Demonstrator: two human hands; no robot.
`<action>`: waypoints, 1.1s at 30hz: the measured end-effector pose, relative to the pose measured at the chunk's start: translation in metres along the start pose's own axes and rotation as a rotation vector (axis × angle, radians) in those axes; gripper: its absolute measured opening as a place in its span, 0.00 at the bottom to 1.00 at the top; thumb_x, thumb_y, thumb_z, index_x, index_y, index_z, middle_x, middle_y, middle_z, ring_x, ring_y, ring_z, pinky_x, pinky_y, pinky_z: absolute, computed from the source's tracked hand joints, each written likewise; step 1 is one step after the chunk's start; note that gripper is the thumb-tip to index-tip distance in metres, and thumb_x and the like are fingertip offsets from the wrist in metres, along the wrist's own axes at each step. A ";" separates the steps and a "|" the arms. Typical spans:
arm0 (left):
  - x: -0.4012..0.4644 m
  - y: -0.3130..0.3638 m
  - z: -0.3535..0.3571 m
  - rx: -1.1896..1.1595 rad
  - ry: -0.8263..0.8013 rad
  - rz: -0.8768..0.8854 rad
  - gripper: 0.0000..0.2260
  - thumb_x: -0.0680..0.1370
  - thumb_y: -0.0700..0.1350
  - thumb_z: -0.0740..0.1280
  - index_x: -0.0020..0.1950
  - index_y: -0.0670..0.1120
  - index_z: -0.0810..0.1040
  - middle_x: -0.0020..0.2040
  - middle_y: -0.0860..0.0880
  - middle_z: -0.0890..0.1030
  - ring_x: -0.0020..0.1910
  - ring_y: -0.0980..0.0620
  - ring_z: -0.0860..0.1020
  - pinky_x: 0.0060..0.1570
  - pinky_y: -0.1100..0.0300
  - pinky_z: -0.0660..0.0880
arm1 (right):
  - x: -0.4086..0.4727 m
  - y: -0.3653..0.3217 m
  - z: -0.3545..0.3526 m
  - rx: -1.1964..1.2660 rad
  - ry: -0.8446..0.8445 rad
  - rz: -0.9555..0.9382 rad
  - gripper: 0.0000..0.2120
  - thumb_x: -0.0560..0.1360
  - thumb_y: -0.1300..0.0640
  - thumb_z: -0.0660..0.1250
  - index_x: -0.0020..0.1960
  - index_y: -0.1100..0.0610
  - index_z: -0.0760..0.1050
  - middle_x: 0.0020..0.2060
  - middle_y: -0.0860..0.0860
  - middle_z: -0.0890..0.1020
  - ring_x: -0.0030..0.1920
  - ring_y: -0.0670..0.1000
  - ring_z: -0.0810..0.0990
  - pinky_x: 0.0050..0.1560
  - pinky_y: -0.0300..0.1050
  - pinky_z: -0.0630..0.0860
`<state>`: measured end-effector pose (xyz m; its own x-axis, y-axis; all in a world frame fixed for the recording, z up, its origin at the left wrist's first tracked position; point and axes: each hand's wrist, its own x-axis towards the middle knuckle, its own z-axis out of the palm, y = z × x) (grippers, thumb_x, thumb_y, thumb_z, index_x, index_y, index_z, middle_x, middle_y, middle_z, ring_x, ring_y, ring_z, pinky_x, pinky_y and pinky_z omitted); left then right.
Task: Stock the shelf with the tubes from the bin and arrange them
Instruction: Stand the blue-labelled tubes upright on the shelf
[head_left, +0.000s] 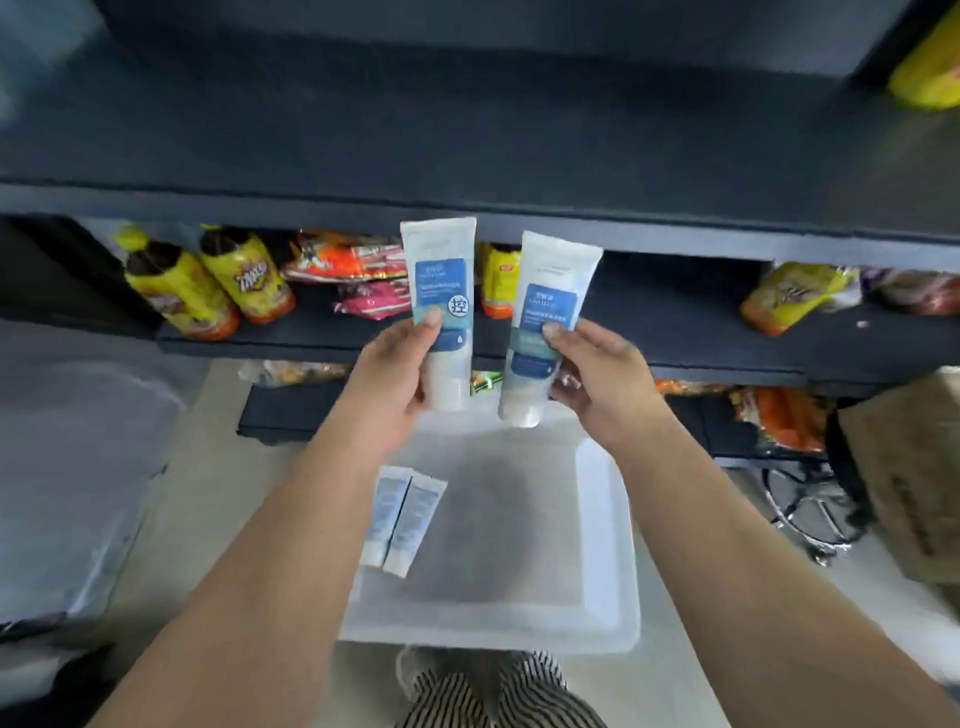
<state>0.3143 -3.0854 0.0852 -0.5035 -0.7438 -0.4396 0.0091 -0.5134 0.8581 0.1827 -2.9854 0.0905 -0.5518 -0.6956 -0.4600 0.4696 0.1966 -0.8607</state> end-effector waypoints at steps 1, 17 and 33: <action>-0.005 0.014 0.007 0.001 -0.036 0.040 0.06 0.79 0.45 0.60 0.45 0.47 0.76 0.39 0.50 0.82 0.39 0.54 0.80 0.44 0.56 0.77 | -0.006 -0.017 0.001 -0.001 -0.011 -0.042 0.06 0.76 0.61 0.65 0.44 0.53 0.79 0.38 0.49 0.82 0.37 0.47 0.79 0.42 0.41 0.77; -0.076 0.204 0.092 0.036 -0.348 0.522 0.06 0.76 0.40 0.64 0.50 0.47 0.77 0.46 0.52 0.83 0.45 0.55 0.82 0.44 0.58 0.80 | -0.104 -0.219 -0.001 -0.035 0.007 -0.608 0.05 0.75 0.60 0.65 0.50 0.57 0.77 0.43 0.50 0.84 0.42 0.47 0.83 0.44 0.44 0.81; -0.029 0.301 0.194 0.145 -0.124 0.846 0.08 0.79 0.40 0.62 0.54 0.50 0.77 0.51 0.54 0.81 0.48 0.57 0.80 0.43 0.64 0.78 | -0.031 -0.385 -0.030 0.043 -0.134 -0.834 0.07 0.75 0.64 0.65 0.41 0.55 0.75 0.38 0.50 0.81 0.38 0.49 0.79 0.45 0.48 0.78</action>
<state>0.1641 -3.1357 0.4074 -0.4678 -0.7948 0.3865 0.3174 0.2571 0.9128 -0.0018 -3.0191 0.4292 -0.6442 -0.6776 0.3547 -0.0280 -0.4426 -0.8963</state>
